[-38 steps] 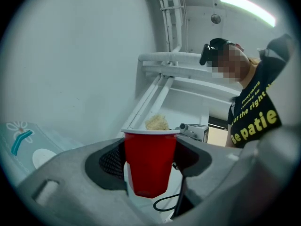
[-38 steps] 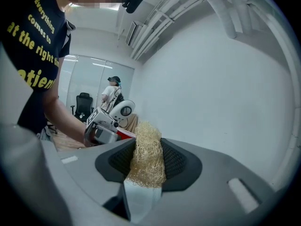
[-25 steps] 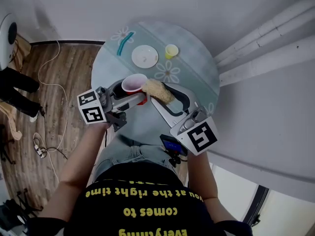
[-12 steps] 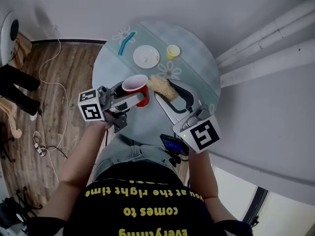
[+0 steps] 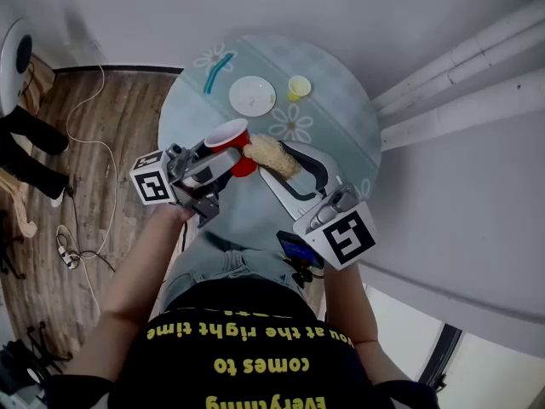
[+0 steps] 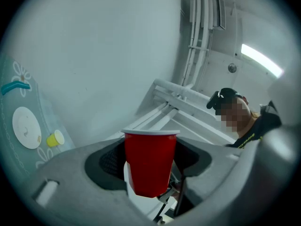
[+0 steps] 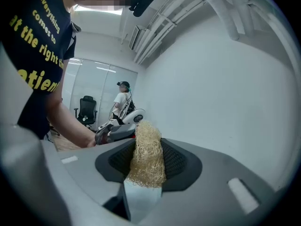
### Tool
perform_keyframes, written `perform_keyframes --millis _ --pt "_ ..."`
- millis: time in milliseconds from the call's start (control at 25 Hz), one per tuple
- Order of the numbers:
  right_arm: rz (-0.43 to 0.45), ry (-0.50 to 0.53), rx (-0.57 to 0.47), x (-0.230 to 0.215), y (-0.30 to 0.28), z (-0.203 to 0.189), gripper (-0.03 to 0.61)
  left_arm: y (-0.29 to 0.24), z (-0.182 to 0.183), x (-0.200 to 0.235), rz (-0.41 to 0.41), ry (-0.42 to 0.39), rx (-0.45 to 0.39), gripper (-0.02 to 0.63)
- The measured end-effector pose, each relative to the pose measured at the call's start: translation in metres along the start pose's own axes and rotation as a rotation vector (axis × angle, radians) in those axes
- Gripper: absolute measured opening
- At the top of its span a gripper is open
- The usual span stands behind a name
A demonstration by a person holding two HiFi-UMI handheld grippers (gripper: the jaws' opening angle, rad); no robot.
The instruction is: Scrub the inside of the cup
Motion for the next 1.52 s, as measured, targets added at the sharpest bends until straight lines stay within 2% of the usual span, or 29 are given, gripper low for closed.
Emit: perform_keyframes --millis 160,440,720,880,1160,1520 --pt "-0.020 -0.022 -0.010 -0.006 0.001 0.000 0.160 -0.002 -0.001 -0.001 -0.010 0.029 -0.011 0.305" --pt "-0.045 -0.001 0.006 -0.012 0.003 -0.003 0.160 -0.003 -0.005 -0.001 -0.043 0.107 -0.063 0.305" --pt "-0.021 -0.020 -0.028 0.000 0.005 -0.001 0.158 -0.003 -0.004 -0.001 -0.069 0.142 -0.112 0.305" --pt "-0.007 -0.061 -0.045 0.003 0.008 -0.003 0.158 -0.005 -0.005 -0.003 -0.080 0.211 -0.164 0.305" --pt "-0.040 -0.054 -0.017 -0.004 0.012 -0.009 0.158 -0.006 -0.007 -0.007 -0.084 0.211 -0.163 0.305" --pt "0.002 -0.079 -0.042 0.008 0.019 -0.010 0.158 -0.004 -0.004 -0.005 -0.076 0.205 -0.187 0.305"
Point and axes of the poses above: the fingertips, and each gripper's own axes: y backward along the fingers, x to its left, z out of its top, the point moved 8 cm from there along y, backward along the fingers, and after that the axes turned 3 degrees about -x, right-handed, at the moved point
